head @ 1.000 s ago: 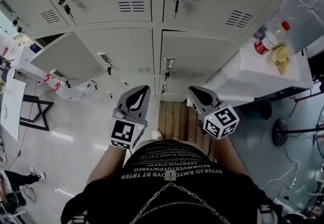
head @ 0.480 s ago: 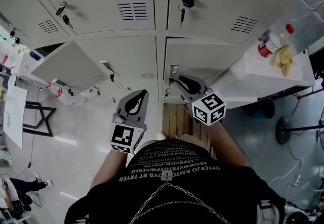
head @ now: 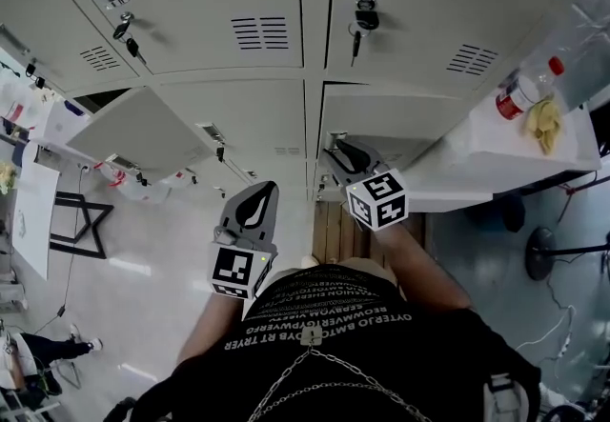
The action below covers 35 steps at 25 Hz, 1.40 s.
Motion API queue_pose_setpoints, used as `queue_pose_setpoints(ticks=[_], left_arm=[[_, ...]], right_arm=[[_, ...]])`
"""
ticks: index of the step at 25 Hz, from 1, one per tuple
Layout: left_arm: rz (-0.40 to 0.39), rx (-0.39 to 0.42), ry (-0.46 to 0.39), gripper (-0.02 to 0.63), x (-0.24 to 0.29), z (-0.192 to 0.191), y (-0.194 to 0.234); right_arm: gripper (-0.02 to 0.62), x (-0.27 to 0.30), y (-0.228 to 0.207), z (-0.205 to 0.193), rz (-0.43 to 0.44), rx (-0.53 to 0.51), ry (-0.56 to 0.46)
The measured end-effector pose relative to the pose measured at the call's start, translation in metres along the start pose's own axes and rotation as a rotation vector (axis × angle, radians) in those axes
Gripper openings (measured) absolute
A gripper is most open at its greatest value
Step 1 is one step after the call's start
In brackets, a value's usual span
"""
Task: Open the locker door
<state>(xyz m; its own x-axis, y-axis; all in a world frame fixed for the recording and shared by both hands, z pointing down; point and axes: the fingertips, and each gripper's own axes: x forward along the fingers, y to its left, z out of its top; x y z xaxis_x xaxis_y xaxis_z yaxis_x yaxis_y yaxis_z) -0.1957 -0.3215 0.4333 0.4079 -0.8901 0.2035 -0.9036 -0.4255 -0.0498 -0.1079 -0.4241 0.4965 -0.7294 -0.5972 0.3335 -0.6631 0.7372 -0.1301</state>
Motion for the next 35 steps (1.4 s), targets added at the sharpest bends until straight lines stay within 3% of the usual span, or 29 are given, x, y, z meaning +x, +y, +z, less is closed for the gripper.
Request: queue_pose_setpoints(ticks=[8,22,25,35], left_arm=[[0.016,-0.012,0.021,-0.002,-0.005,-0.012,0.009],[0.036,-0.044,0.022,-0.002,-0.009,-0.017,0.021],[0.023,-0.050,0.046,-0.002,-0.008,-0.029,0.019],[-0.068,-0.032,0.009,-0.002,0.009,-0.021,-0.011]], right_arm=[[0.127,0.016,-0.013,-0.010,-0.098,0.016,0.060],[0.138,0.033,-0.014,-0.016,-0.101,0.023,0.091],[0.141,0.027,-0.009,-0.019,-0.094,0.028,0.086],[0.133,-0.013,0.015,-0.037,-0.092,-0.002,0.097]])
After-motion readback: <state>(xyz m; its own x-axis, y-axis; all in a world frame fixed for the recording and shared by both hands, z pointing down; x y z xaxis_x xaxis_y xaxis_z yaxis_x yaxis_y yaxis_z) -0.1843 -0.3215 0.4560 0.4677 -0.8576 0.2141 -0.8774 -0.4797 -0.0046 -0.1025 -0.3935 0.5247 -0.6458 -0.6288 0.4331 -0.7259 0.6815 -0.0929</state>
